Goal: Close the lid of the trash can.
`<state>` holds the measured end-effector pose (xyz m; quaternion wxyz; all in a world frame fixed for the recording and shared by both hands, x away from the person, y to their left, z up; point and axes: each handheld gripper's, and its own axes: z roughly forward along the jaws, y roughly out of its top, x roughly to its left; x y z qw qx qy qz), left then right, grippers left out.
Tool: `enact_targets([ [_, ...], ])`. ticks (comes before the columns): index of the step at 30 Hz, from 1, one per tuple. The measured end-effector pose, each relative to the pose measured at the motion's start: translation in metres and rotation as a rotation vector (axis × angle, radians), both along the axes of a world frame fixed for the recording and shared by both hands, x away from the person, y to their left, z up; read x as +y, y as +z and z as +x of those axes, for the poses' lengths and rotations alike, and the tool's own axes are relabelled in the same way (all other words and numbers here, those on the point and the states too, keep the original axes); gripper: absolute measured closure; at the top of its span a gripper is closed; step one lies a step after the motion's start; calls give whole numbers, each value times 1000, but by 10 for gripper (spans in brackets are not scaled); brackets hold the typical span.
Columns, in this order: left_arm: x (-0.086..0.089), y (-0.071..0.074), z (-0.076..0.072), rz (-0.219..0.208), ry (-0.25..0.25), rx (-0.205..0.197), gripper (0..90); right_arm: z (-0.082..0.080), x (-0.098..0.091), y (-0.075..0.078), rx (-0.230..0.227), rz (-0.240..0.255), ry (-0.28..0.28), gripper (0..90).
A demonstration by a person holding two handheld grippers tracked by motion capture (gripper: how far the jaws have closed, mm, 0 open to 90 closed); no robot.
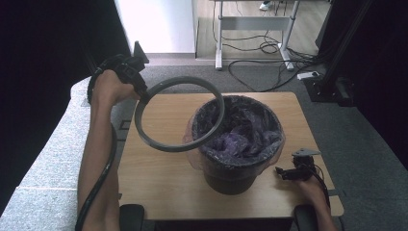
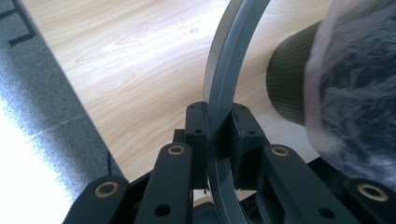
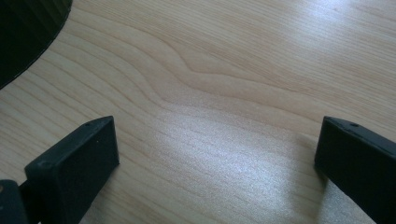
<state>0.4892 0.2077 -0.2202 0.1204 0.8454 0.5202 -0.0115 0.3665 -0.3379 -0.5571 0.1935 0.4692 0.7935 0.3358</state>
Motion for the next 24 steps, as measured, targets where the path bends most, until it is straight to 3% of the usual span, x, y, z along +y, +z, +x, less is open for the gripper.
enact_targets([
  [24,-145,-6,7,34,-234,23,795,0,0,0,-1,1,8,0],
])
